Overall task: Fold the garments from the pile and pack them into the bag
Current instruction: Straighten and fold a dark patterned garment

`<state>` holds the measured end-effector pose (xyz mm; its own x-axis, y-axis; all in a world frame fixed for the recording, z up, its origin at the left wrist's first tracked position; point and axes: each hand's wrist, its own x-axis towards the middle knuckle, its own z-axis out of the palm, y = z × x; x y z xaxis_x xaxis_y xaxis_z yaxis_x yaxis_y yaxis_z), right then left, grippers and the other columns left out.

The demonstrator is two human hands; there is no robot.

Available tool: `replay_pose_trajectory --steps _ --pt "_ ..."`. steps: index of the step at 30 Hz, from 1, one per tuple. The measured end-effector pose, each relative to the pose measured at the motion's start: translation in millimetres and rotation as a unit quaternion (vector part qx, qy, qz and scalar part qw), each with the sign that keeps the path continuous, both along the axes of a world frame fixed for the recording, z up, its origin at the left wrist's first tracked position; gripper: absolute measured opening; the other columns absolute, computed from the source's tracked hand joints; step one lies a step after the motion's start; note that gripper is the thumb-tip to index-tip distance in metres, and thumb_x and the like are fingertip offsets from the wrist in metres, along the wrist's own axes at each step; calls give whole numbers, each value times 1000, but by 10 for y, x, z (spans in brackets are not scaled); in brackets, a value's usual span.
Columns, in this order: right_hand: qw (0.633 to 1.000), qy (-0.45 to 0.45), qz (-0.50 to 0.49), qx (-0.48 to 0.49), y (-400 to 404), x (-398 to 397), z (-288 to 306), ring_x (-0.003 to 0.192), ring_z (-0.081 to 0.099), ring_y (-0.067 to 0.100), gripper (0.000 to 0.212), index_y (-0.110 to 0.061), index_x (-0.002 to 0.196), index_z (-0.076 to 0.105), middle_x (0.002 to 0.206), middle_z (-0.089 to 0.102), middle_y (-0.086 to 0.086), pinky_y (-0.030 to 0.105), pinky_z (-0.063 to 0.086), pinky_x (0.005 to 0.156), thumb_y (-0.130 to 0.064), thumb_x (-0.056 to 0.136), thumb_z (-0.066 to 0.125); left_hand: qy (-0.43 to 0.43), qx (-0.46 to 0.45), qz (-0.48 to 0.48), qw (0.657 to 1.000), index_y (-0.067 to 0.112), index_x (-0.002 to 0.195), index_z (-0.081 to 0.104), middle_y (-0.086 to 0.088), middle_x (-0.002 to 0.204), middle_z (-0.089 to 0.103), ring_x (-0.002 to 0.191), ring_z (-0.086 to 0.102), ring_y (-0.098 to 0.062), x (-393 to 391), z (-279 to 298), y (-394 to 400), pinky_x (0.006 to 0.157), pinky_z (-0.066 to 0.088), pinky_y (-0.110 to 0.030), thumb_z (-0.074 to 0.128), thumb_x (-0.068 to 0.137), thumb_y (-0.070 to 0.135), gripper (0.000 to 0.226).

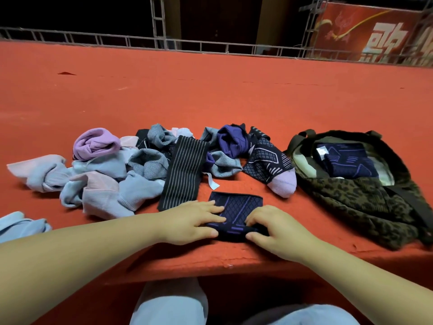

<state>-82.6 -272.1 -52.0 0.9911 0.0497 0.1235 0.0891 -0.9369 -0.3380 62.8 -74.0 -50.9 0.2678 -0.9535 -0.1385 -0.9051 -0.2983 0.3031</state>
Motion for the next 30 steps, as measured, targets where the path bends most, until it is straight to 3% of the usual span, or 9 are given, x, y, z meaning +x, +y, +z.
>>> replay_pose_trajectory --steps 2,5,8,12,17,20,23,26,30 --pt "1000 -4 -8 6 44 5 48 84 52 14 11 -21 92 59 90 62 -6 30 41 77 -31 87 59 4 -19 11 1000 25 138 46 6 149 39 140 27 -8 -17 64 45 113 15 -28 51 88 53 57" --pt "999 19 -6 43 91 -26 135 77 51 14 13 -31 87 44 85 60 -6 31 39 72 -26 92 55 -16 -62 50 997 25 119 59 6 112 64 104 54 -12 -70 166 106 91 37 -25 62 76 57 54" --pt "998 37 -6 49 85 -73 200 70 47 9 23 -36 82 34 79 56 -7 30 38 69 -26 94 52 -49 -79 67 993 24 102 54 6 86 61 81 52 -13 -173 205 110 73 40 -28 64 82 45 31" --pt "988 48 -25 144 82 -144 245 68 50 2 19 -36 86 43 77 60 -8 24 41 67 -24 91 57 42 -92 79 992 31 85 47 8 67 53 59 46 -4 -251 232 124 58 34 -19 60 87 38 15" --pt "960 24 -93 263 35 -87 226 62 52 -2 24 -34 94 46 83 63 -6 23 44 66 -20 87 64 160 -122 158 967 26 82 49 6 65 56 57 50 -5 -237 183 29 61 43 -27 60 89 32 14" --pt "967 5 -145 210 4 13 167 55 46 -4 25 -31 97 45 88 60 -9 21 39 62 -24 86 66 124 -107 184 969 27 84 49 8 70 57 59 52 -3 -182 160 -53 66 43 -27 59 89 38 15" --pt "980 48 -158 114 -48 110 82 69 51 0 22 -27 99 48 92 58 -9 24 40 70 -34 86 65 75 -38 198 977 22 95 56 12 74 53 66 51 -7 -121 154 -130 67 39 -26 58 88 44 24" --pt "981 114 -149 49 -107 176 47 92 54 15 22 -22 94 57 99 55 -3 30 41 85 -43 91 55 117 40 230 965 19 99 58 10 76 55 71 53 -11 -64 173 -184 65 39 -26 59 84 51 35" --pt "978 170 -106 62 -134 152 106 96 52 14 32 -23 98 57 103 49 -3 30 40 90 -54 87 55 165 112 224 954 23 91 59 8 84 59 79 56 -12 -56 218 -214 70 42 -26 66 80 50 29"
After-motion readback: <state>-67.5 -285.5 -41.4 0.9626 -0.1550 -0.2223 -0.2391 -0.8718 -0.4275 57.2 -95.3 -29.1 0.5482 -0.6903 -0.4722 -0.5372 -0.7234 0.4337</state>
